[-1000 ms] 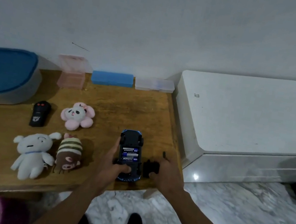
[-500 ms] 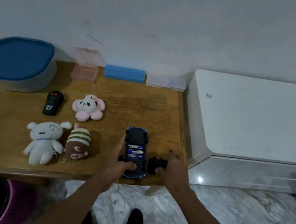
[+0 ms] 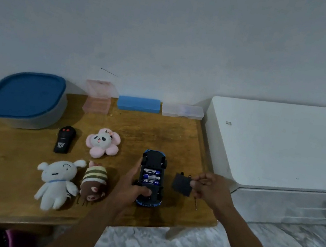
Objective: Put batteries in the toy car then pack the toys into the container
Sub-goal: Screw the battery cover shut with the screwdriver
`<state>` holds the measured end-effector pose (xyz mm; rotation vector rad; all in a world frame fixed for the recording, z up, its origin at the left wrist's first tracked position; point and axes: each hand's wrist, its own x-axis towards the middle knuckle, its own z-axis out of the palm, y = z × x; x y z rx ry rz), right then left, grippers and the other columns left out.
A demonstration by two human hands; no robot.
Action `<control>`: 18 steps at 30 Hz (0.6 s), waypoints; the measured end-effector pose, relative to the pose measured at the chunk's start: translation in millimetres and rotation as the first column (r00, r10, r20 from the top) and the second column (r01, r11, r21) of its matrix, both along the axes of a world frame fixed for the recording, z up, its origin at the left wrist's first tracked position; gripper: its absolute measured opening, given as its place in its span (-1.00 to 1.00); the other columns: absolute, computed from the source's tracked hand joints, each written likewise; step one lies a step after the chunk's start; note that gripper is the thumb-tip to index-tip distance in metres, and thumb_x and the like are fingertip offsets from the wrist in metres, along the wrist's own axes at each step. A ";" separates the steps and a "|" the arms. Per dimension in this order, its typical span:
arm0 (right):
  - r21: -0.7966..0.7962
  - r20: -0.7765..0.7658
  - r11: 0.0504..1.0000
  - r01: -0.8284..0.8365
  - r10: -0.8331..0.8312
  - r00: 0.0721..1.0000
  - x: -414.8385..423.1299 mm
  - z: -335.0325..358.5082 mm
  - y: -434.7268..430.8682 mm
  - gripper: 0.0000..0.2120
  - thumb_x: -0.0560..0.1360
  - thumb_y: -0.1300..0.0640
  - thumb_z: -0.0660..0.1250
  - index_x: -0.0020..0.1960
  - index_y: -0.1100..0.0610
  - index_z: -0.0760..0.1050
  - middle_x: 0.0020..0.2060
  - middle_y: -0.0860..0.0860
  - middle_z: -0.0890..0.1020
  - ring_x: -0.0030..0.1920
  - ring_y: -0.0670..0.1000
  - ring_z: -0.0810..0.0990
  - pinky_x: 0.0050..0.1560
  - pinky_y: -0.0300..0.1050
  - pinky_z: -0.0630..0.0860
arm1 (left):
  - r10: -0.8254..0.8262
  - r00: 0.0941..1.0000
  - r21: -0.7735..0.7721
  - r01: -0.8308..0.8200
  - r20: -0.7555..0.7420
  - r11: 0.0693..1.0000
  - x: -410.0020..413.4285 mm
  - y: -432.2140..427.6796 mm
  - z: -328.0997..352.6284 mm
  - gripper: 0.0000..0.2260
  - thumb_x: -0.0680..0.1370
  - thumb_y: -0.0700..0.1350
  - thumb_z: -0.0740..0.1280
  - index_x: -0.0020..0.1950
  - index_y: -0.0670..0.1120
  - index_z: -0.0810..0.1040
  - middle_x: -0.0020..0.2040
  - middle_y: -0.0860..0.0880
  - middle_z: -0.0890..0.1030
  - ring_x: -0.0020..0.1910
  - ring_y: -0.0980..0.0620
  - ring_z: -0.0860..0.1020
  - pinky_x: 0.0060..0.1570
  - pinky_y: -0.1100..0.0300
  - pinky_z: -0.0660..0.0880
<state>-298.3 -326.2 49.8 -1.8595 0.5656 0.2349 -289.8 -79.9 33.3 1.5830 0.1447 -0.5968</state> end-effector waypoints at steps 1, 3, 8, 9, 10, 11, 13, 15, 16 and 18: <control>0.044 0.012 0.999 0.015 -0.015 1.000 4.0 7.4 2.3 -0.92 0.39 0.26 0.49 -0.17 0.15 0.60 -0.26 0.12 0.68 -0.30 0.06 0.66 -0.14 0.01 0.64 | -0.017 1.000 -0.001 0.017 0.023 1.000 2.6 2.2 3.6 -0.14 0.35 -0.43 0.39 0.43 0.33 0.29 0.21 0.10 0.63 0.23 0.02 0.58 0.32 -0.13 0.43; 0.085 0.036 0.996 0.015 -0.018 0.999 12.7 21.5 11.6 -0.93 0.40 0.26 0.49 -0.15 0.18 0.61 -0.23 0.13 0.69 -0.25 0.07 0.67 -0.14 -0.02 0.65 | -0.040 0.997 -0.013 0.041 0.060 0.999 7.2 5.4 11.0 -0.16 0.37 -0.44 0.37 0.30 0.45 0.34 0.20 0.14 0.64 0.22 0.04 0.58 0.32 -0.10 0.43; 0.131 0.091 0.988 -0.086 0.074 0.993 33.9 41.9 50.0 -0.93 0.42 0.32 0.45 -0.11 0.27 0.59 -0.20 0.17 0.68 -0.27 0.04 0.65 -0.23 -0.15 0.62 | -0.082 0.989 -0.037 0.088 0.124 0.995 21.1 12.9 20.2 -0.19 0.39 -0.44 0.35 0.30 0.42 0.33 0.20 0.10 0.64 0.20 0.03 0.59 0.33 -0.11 0.42; 0.125 0.088 0.987 -0.099 0.088 0.992 38.4 42.7 57.1 -0.93 0.43 0.31 0.44 -0.10 0.27 0.59 -0.21 0.17 0.68 -0.28 0.02 0.64 -0.24 -0.17 0.61 | -0.096 0.985 -0.036 0.102 0.141 0.994 23.7 14.1 21.2 -0.20 0.39 -0.44 0.35 0.33 0.39 0.32 0.21 0.09 0.64 0.21 0.03 0.59 0.33 -0.12 0.42; 0.122 0.083 0.987 -0.103 0.093 0.992 42.9 43.2 63.3 -0.93 0.43 0.31 0.44 -0.10 0.26 0.58 -0.22 0.15 0.68 -0.28 0.01 0.64 -0.25 -0.19 0.60 | -0.113 0.981 -0.034 0.120 0.160 0.992 26.2 16.0 22.1 -0.20 0.39 -0.43 0.35 0.37 0.35 0.32 0.22 0.09 0.63 0.22 0.03 0.58 0.33 -0.13 0.41; 0.117 0.080 0.987 -0.106 0.097 0.992 47.0 43.5 68.8 -0.93 0.43 0.31 0.44 -0.10 0.25 0.59 -0.22 0.15 0.68 -0.28 0.00 0.65 -0.27 -0.22 0.58 | -0.125 0.977 -0.036 0.133 0.173 0.990 28.7 18.2 22.4 -0.21 0.38 -0.41 0.36 0.40 0.32 0.32 0.23 0.09 0.62 0.23 0.02 0.57 0.33 -0.15 0.41; 0.102 0.084 0.987 -0.124 0.116 0.990 53.5 43.8 77.8 -0.93 0.43 0.31 0.44 -0.10 0.24 0.59 -0.21 0.14 0.68 -0.26 0.00 0.65 -0.28 -0.24 0.57 | -0.128 0.975 -0.042 0.138 0.184 0.990 32.7 22.1 22.9 -0.20 0.36 -0.37 0.38 0.41 0.32 0.32 0.25 0.08 0.61 0.25 0.00 0.56 0.33 -0.20 0.39; 0.078 0.096 0.987 -0.141 0.133 0.986 57.9 44.6 84.7 -0.94 0.43 0.30 0.44 -0.11 0.21 0.60 -0.21 0.13 0.68 -0.25 0.02 0.66 -0.25 -0.22 0.59 | -0.121 0.973 -0.042 0.131 0.198 0.990 36.3 25.4 22.9 -0.20 0.33 -0.33 0.39 0.39 0.35 0.33 0.25 0.08 0.61 0.25 0.00 0.56 0.32 -0.20 0.40; 0.061 0.104 0.987 -0.148 0.141 0.985 59.4 44.9 87.6 -0.94 0.43 0.30 0.44 -0.11 0.20 0.60 -0.22 0.13 0.68 -0.24 0.02 0.67 -0.25 -0.22 0.59 | -0.117 0.971 -0.040 0.128 0.207 0.991 37.8 27.1 23.3 -0.21 0.32 -0.32 0.39 0.37 0.37 0.34 0.25 0.08 0.62 0.25 0.00 0.56 0.31 -0.19 0.41; 0.039 0.112 0.987 -0.159 0.154 0.982 61.7 46.3 93.0 -0.94 0.43 0.29 0.44 -0.11 0.19 0.60 -0.21 0.12 0.68 -0.24 0.01 0.67 -0.27 -0.25 0.58 | -0.125 0.967 -0.042 0.138 0.224 0.990 41.4 30.6 23.9 -0.20 0.32 -0.32 0.39 0.38 0.36 0.33 0.24 0.07 0.62 0.25 -0.01 0.56 0.31 -0.20 0.42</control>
